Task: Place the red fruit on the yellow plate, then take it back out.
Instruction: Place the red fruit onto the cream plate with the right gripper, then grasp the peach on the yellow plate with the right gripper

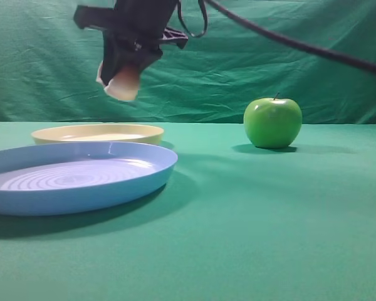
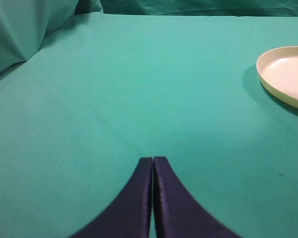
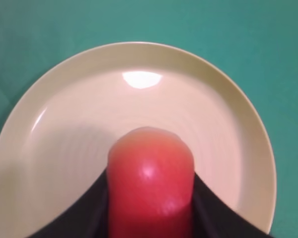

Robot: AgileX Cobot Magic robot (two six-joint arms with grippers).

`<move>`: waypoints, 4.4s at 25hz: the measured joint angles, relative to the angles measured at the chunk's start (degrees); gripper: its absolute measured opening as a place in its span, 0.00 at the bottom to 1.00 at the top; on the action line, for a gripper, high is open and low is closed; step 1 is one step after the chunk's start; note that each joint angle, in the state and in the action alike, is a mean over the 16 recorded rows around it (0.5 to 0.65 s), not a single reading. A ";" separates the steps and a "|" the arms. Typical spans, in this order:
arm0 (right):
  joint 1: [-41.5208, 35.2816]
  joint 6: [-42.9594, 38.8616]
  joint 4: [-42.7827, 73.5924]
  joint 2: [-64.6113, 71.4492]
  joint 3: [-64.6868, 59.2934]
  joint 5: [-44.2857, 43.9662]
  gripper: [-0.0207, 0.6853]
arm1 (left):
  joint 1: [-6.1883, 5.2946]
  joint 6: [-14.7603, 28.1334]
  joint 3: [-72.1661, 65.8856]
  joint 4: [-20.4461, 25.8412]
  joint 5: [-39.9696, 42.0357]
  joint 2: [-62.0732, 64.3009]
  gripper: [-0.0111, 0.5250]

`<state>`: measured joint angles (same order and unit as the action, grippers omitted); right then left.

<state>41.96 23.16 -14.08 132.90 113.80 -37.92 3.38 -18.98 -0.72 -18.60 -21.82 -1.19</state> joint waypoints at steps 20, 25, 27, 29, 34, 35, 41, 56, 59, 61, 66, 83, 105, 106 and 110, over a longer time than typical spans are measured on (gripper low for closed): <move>0.00 -6.47 5.83 -12.79 2.38 -19.98 0.47 | 0.00 0.00 0.00 0.00 0.00 0.00 0.02; 0.00 -12.69 9.25 -21.26 2.86 -28.25 0.20 | 0.00 0.00 0.00 0.00 0.00 0.00 0.02; 0.00 -15.03 10.39 -24.85 2.75 -30.51 0.12 | 0.00 0.00 0.00 0.00 0.00 0.00 0.02; 0.00 -17.02 11.29 -28.58 2.23 -32.12 0.07 | 0.00 0.00 0.00 0.00 0.00 0.00 0.02; 0.00 -20.16 12.33 -38.70 -1.62 -33.68 0.03 | 0.00 0.00 0.00 0.00 0.00 0.00 0.02; 0.00 -20.49 12.35 -40.84 -2.89 -33.64 0.03 | 0.00 0.00 0.00 0.00 0.00 0.00 0.02; 0.00 -23.15 12.48 -53.84 -13.60 -32.79 0.03 | 0.00 0.03 0.00 0.00 0.00 0.00 0.02; -1.30 -34.81 21.28 -81.89 -44.72 -28.25 0.03 | 0.00 0.12 0.00 0.00 0.00 0.00 0.02; -3.71 -36.67 23.62 -87.68 -50.36 -25.15 0.03 | 0.00 0.12 0.00 0.00 0.00 0.00 0.02; -6.06 -37.71 24.90 -91.65 -54.19 -22.58 0.03 | 0.00 0.12 0.00 0.00 0.00 0.00 0.02; -14.19 -39.46 26.91 -101.36 -64.35 -14.53 0.03 | 0.00 0.12 0.00 0.00 0.00 0.00 0.02; -38.09 -39.87 27.53 -127.33 -101.48 13.20 0.03 | 0.00 0.12 0.00 0.00 0.00 0.00 0.02; -39.64 -37.91 27.53 -133.51 -115.29 15.99 0.03 | 0.00 0.12 0.00 0.00 0.00 0.00 0.02; -39.64 -37.74 27.52 -133.51 -115.29 15.93 0.03 | 0.00 0.12 0.00 0.00 0.00 0.00 0.02; -39.64 -37.26 27.49 -133.51 -115.29 15.70 0.03 | 0.00 0.09 0.00 0.00 0.00 0.00 0.02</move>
<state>2.31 -14.10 13.42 -0.61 -1.49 -22.22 3.38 -18.89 -0.72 -18.60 -21.82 -1.19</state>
